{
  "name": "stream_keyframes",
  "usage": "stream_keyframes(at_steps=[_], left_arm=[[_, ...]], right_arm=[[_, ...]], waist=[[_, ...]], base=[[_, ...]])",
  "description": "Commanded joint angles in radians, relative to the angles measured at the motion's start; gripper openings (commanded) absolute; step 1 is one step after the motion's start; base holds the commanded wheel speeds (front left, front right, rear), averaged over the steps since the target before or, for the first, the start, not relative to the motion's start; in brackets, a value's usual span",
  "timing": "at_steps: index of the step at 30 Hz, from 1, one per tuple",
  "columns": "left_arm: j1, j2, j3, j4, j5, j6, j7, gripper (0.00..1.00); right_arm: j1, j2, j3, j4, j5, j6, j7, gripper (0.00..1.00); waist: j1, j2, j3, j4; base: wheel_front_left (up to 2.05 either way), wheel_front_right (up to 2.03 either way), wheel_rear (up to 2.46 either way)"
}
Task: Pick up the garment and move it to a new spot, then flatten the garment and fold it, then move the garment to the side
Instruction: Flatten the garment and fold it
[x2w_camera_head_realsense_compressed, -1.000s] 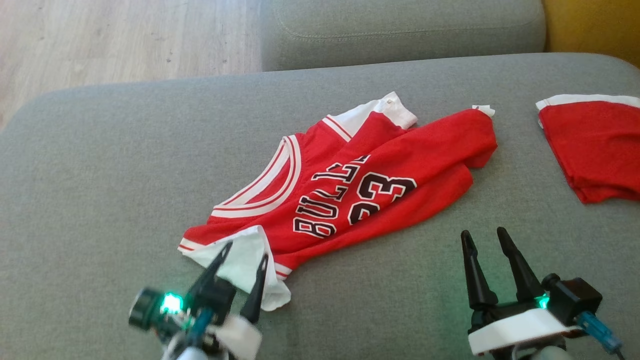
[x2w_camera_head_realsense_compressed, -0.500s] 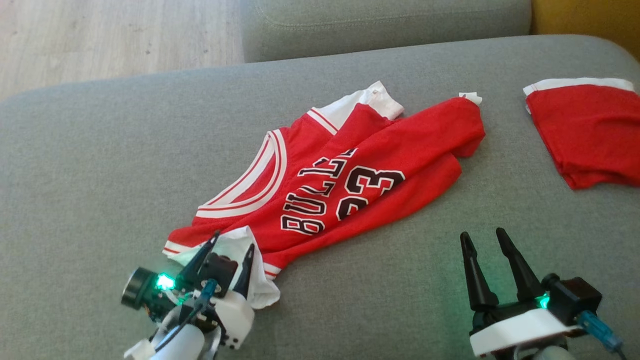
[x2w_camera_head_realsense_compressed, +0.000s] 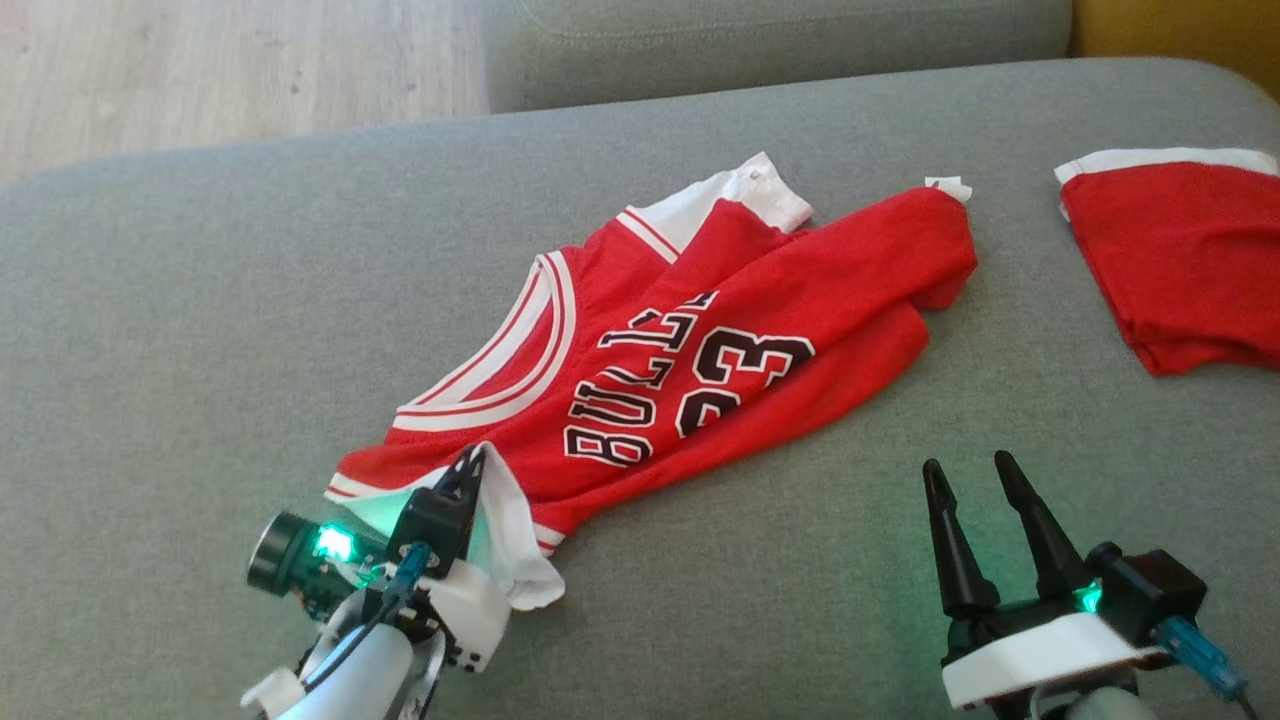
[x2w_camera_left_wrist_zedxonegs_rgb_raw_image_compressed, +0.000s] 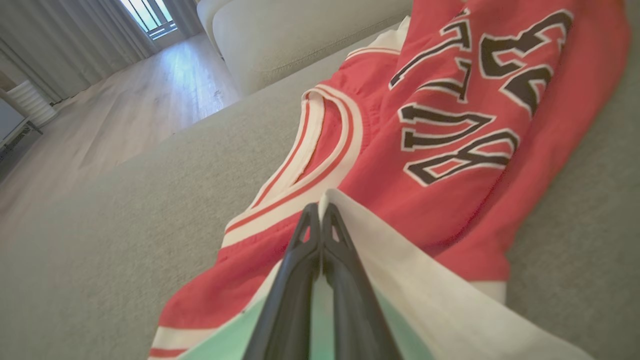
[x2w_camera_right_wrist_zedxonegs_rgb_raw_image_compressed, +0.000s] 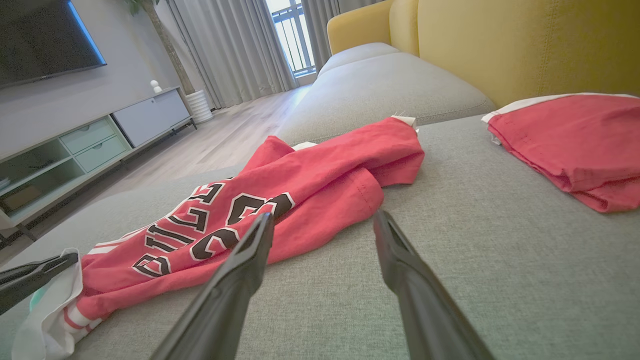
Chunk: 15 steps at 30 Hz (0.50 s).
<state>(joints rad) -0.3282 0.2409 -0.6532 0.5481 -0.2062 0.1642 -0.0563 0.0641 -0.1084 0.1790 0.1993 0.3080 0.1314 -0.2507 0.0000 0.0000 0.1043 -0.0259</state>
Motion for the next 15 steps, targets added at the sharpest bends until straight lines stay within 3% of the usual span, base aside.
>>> stream_keyframes(at_steps=[1,4,9,15], left_arm=[[-0.053,0.011,0.028,-0.031,-0.006,-0.004,-0.015,0.0],[-0.062,0.004,0.019,-0.089,-0.021,-0.037,-0.03,0.0],[-0.124,-0.012,0.014,-0.289,-0.083,-0.13,0.014,0.0],[-0.339,-0.048,0.057,-0.498,-0.175,-0.221,0.124,0.0]], right_arm=[[-0.037,-0.016,0.016,-0.026,-0.001,-0.001,-0.011,1.0],[-0.033,-0.011,0.016,-0.024,-0.001,-0.001,-0.011,1.0],[-0.028,-0.002,0.021,-0.02,0.002,-0.001,-0.011,1.0],[-0.027,0.013,0.032,-0.012,0.007,-0.001,-0.011,1.0]], waist=[[0.0,0.0,-0.008,0.002],[0.0,0.0,-0.028,0.003],[0.0,0.0,-0.06,-0.006],[0.0,0.0,-0.092,-0.057]], base=[[0.0,0.0,0.0],[0.0,0.0,0.0],[0.0,0.0,0.0],[0.0,0.0,0.0]])
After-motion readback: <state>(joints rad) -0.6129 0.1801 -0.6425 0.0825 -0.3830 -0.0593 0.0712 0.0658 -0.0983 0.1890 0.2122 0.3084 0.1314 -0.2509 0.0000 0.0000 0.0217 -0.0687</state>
